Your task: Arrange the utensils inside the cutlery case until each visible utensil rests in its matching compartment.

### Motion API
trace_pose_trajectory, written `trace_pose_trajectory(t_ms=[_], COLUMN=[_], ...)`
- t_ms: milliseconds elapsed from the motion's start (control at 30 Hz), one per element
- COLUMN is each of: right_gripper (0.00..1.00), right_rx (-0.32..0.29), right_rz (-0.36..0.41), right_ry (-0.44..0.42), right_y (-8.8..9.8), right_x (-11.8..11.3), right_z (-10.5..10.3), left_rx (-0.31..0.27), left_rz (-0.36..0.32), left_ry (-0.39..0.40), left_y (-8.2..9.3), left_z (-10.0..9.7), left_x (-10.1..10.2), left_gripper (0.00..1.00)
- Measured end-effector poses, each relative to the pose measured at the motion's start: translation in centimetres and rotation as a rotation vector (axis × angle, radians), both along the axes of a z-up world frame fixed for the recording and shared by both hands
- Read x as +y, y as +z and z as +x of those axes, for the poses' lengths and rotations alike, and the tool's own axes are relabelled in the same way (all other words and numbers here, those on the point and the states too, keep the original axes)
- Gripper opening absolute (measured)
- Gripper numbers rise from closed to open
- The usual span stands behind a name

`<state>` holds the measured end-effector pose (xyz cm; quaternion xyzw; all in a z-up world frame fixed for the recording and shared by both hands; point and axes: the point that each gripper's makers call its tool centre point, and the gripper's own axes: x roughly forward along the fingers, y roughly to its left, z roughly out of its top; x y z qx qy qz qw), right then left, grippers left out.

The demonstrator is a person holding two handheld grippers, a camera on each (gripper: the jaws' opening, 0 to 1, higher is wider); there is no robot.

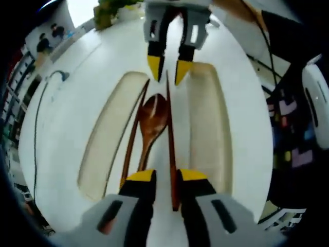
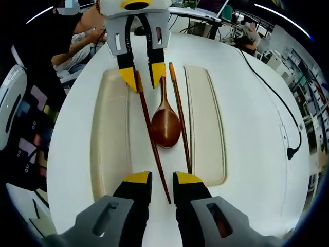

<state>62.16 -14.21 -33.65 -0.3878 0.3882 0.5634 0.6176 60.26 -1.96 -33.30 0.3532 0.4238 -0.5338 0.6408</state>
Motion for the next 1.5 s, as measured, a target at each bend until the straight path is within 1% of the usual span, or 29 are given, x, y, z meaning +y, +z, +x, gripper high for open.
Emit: trace_pose_trajectory(t_ms=[133,267,333,433,467,533,600,700,800,900,967,1033,1067,1100,1133,1167,1233,1300,1367,1500], right_gripper=[0.15,0.13,0.13,0.08,0.07,0.07,0.07,0.07,0.06,0.03,0.01,0.01,0.01,0.01,0.01,0.01,0.01,0.00,0.00,0.00], right_rx=[0.019,0.037,0.049,0.062,0.063,0.049,0.036,0.035,0.030,-0.004,-0.028,-0.062,-0.070,-0.058,-0.064,-0.081,-0.076,-0.087,-0.093,-0.092], right_rz=[-0.040,-0.044,-0.048,-0.066,-0.071,-0.086,-0.107,-0.116,-0.121,-0.126,-0.140,-0.157,-0.160,-0.157,-0.142,-0.119,-0.094,-0.085,-0.084,-0.092], right_ry=[0.010,0.011,0.008,0.007,0.014,0.115,0.161,0.148,0.145,0.139,0.119,0.139,0.126,0.045,0.061,0.101,0.071,0.087,0.085,0.091], right_y=[-0.55,-0.51,-0.55,-0.63,-0.66,-0.71,-0.73,-0.74,-0.71,-0.69,-0.68,-0.67,-0.67,-0.65,-0.60,-0.57,-0.52,-0.51,-0.49,-0.45], right_x=[-0.46,-0.33,-0.35,-0.34,-0.36,-0.32,-0.25,-0.10,0.07,0.30,0.37,0.38,0.36,0.28,0.44,0.52,0.17,0.09,0.17,0.25], right_z=[-0.07,0.06,0.17,0.54,0.51,0.40,0.31,0.29,0.31,0.19,0.24,0.25,0.24,0.31,0.50,0.53,0.48,0.44,0.50,0.52], left_rx=[0.012,0.019,0.016,0.003,-0.003,0.000,-0.002,0.002,0.018,0.029,0.036,0.028,0.026,0.024,0.023,0.022,0.033,0.038,0.042,0.033], left_rz=[0.029,0.056,0.059,0.074,0.082,0.099,0.120,0.137,0.142,0.136,0.135,0.138,0.139,0.140,0.141,0.139,0.123,0.105,0.094,0.097], left_ry=[-0.016,-0.029,-0.031,-0.034,-0.037,-0.049,-0.063,-0.069,-0.061,-0.068,-0.058,-0.073,-0.072,-0.065,-0.057,-0.049,-0.024,-0.030,-0.027,-0.036], left_y=[-0.32,-0.61,-0.57,-0.70,-0.75,-0.70,-0.72,-0.74,-0.72,-0.72,-0.72,-0.75,-0.74,-0.74,-0.74,-0.74,-0.70,-0.67,-0.66,-0.64], left_z=[-0.14,-0.13,-0.08,0.28,0.39,0.24,0.16,0.20,0.25,0.28,0.32,0.24,0.29,0.33,0.34,0.38,0.52,0.49,0.47,0.36], left_x=[0.22,0.38,0.41,0.45,0.45,0.38,0.31,0.23,0.27,0.26,0.25,0.23,0.22,0.23,0.24,0.23,0.31,0.40,0.33,0.26], left_gripper=[0.16,0.14,0.13,0.08,0.07,0.07,0.07,0.07,0.07,0.07,0.07,0.07,0.07,0.07,0.07,0.07,0.06,0.06,0.06,0.06])
